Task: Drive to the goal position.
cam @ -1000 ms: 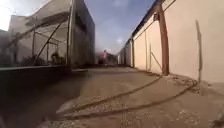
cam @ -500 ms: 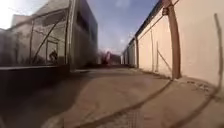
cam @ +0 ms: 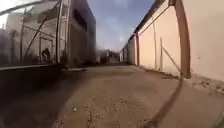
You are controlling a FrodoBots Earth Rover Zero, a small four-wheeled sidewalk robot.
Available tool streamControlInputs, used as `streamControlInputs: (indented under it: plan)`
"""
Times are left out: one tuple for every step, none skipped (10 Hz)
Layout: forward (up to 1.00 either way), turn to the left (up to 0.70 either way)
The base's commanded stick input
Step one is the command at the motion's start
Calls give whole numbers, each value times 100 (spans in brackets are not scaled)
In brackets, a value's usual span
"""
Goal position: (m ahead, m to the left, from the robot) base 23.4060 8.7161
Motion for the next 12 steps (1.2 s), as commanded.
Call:
streamControlInputs:
  plan:
    - [100, 0]
    - [100, 0]
    - [100, 0]
    - [100, 0]
    - [100, 0]
    - [100, 0]
    - [100, 0]
    - [100, 0]
    - [100, 0]
    - [100, 0]
    - [100, 0]
    - [100, 0]
